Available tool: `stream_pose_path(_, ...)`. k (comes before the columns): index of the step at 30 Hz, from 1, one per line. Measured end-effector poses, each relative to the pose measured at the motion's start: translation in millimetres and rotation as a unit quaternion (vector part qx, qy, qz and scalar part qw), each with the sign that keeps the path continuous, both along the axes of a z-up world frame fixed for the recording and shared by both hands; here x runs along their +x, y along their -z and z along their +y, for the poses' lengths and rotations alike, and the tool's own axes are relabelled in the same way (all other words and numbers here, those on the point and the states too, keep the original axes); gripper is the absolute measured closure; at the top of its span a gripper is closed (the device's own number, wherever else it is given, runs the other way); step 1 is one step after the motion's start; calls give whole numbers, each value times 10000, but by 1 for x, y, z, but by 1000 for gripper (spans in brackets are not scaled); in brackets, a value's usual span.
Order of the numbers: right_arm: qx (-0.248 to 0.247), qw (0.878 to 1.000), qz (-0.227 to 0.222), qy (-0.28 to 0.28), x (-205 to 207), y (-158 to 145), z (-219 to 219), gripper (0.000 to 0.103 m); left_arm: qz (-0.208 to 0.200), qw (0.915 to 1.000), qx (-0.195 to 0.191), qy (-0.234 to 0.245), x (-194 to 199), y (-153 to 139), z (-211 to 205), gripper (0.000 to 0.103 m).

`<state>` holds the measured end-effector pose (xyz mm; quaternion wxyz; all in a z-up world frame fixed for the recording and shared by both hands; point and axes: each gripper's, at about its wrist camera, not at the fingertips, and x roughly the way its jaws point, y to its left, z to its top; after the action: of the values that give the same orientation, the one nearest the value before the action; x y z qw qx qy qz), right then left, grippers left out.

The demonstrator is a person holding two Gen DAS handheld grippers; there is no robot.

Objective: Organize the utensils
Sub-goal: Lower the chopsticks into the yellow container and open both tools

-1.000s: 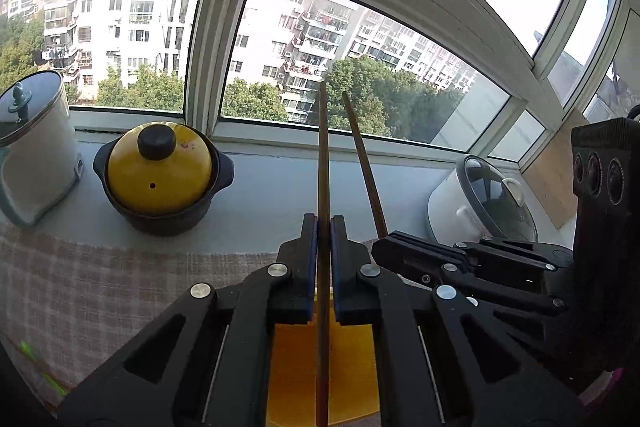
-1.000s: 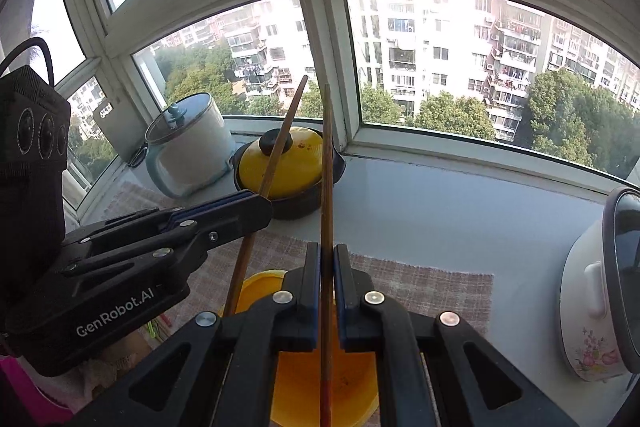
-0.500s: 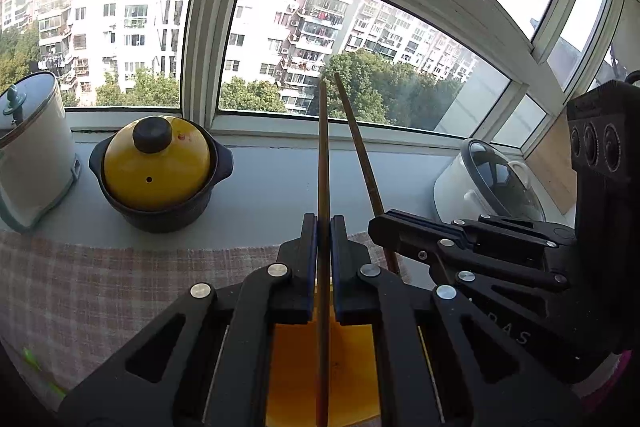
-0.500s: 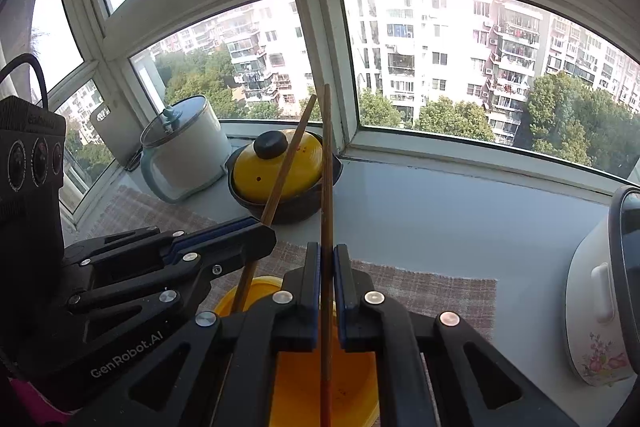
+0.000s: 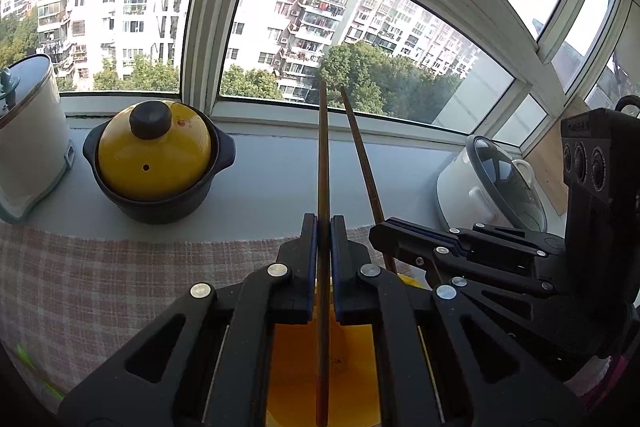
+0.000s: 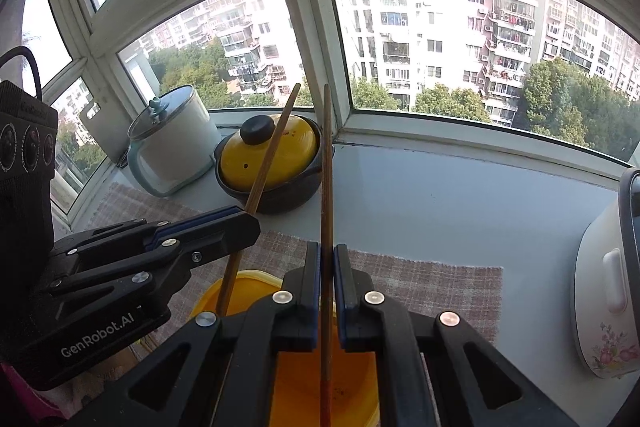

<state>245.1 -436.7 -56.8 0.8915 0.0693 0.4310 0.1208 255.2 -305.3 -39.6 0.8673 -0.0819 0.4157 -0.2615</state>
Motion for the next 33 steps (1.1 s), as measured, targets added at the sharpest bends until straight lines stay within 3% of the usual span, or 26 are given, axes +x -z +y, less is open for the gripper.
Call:
stream_pose_path(8,22,10000,45,-32,1,7,4,100,69,10000,36,-3,3,6,1,99)
stream_pose_path(14,-230,9997,13,84,-6,8,3,99,102,9999,76,-43,0,7,6,99)
stream_pose_path(16,-361,9992,-47,134,-9,6,3,97,121,9999,74,-55,-1,7,7,99)
stream_pose_path(18,-484,9986,-147,182,-12,3,4,81,129,9999,86,-54,-2,7,8,99)
stream_pose_path(33,-682,9965,-435,225,-36,-9,6,74,95,9996,205,-189,-20,0,17,99)
